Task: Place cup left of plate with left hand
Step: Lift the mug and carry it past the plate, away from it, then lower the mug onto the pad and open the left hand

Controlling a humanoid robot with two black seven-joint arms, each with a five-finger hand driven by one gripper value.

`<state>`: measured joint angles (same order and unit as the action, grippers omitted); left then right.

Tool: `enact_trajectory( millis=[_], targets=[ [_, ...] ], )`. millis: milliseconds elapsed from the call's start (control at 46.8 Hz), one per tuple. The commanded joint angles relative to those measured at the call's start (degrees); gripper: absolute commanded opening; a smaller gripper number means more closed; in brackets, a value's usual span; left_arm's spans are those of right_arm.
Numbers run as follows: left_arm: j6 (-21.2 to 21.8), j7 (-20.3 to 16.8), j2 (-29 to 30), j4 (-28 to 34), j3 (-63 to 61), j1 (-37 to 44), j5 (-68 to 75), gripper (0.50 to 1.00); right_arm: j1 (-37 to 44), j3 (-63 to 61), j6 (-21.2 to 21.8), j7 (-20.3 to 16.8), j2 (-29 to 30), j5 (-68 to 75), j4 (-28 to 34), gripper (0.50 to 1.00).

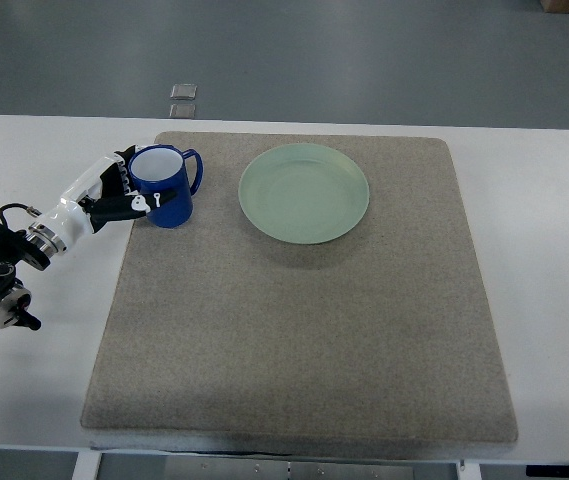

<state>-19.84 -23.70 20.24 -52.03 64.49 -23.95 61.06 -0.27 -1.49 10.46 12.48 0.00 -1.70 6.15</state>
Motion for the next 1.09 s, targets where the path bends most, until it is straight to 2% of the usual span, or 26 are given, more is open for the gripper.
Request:
enact_trajectory(
  millis=[0,64,150,299,363,534,577,684,726,897,962,1068],
  targets=[
    [0.1,0.0,0.1,-0.2,0.1,0.1,-0.1,0.604,0.0,0.0,0.0,0.0,0.0,0.0,0.0,0.932],
    [0.0,0.0,0.1,-0.3,0.1,0.2,-0.1,0.696,0.0,0.0,0.0,0.0,0.0,0.0,0.0,0.932],
    [0.0,0.0,0.1,-0.3,0.0,0.1,-0.1,0.754,0.0,0.0,0.0,0.0,0.0,0.0,0.0,0.932],
    [-0.2,0.0,0.1,-0.3,0.0,0.3,0.0,0.778,0.0,0.0,0.0,0.0,0.0,0.0,0.0,0.932],
    [-0.2,0.0,0.1,-0.3,0.0,0.3,0.0,0.812,0.0,0.0,0.0,0.0,0.0,0.0,0.0,0.932],
    [-0.6,0.0,0.1,-0.3,-0.1,0.3,0.0,0.816,0.0,0.0,0.0,0.0,0.0,0.0,0.0,0.932],
    [-0.7,0.0,0.1,-0.3,-0.1,0.3,0.0,0.846,0.0,0.0,0.0,0.0,0.0,0.0,0.0,0.932],
    [-0.8,0.0,0.1,-0.3,-0.1,0.3,0.0,0.855,0.0,0.0,0.0,0.0,0.0,0.0,0.0,0.932],
    [-0.9,0.0,0.1,-0.3,-0.1,0.3,0.0,0.883,0.0,0.0,0.0,0.0,0.0,0.0,0.0,0.932],
    [-1.0,0.0,0.2,-0.3,-0.1,0.4,0.0,0.891,0.0,0.0,0.0,0.0,0.0,0.0,0.0,0.932],
    [-1.0,0.0,0.2,-0.3,-0.1,0.3,-0.1,0.936,0.0,0.0,0.0,0.0,0.0,0.0,0.0,0.932],
    [-1.2,0.0,0.4,-0.4,-0.1,0.3,-0.5,0.943,0.0,0.0,0.0,0.0,0.0,0.0,0.0,0.932]
  ],
)
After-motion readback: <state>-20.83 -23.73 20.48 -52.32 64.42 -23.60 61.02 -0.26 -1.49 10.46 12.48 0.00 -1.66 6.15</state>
